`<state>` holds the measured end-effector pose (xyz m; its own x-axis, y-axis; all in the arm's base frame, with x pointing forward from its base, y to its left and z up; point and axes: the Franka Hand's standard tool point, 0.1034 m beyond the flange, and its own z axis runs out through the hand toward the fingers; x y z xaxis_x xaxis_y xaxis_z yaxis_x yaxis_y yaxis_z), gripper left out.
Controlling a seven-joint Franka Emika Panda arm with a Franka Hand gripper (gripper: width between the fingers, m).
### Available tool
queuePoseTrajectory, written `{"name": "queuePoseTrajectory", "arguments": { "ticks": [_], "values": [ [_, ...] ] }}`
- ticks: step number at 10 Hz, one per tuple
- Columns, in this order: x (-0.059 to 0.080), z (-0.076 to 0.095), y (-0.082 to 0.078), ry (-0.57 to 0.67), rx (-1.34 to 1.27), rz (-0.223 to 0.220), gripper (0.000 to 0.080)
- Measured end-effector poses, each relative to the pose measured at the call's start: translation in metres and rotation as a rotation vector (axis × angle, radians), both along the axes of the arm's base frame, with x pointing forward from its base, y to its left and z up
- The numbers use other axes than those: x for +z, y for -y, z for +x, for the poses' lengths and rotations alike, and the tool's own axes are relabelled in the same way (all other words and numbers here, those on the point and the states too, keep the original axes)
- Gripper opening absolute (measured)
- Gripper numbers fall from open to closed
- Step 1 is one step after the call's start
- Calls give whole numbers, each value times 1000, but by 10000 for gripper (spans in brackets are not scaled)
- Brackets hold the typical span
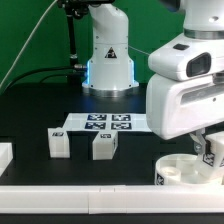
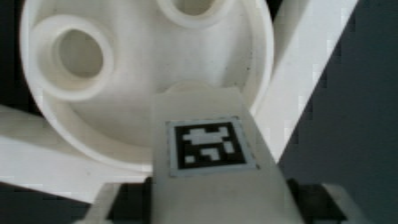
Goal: Assemble stool
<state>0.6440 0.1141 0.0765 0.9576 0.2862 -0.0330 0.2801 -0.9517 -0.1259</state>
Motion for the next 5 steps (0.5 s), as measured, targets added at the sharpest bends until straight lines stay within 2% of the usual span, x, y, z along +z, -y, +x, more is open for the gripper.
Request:
{"name": "queuePoseTrajectory", "arguments": {
  "ticks": [2, 5],
  "values": [
    [0, 0, 1, -12, -114, -8, 340],
    [-1, 4, 6, -19, -436, -24, 340]
  ]
}}
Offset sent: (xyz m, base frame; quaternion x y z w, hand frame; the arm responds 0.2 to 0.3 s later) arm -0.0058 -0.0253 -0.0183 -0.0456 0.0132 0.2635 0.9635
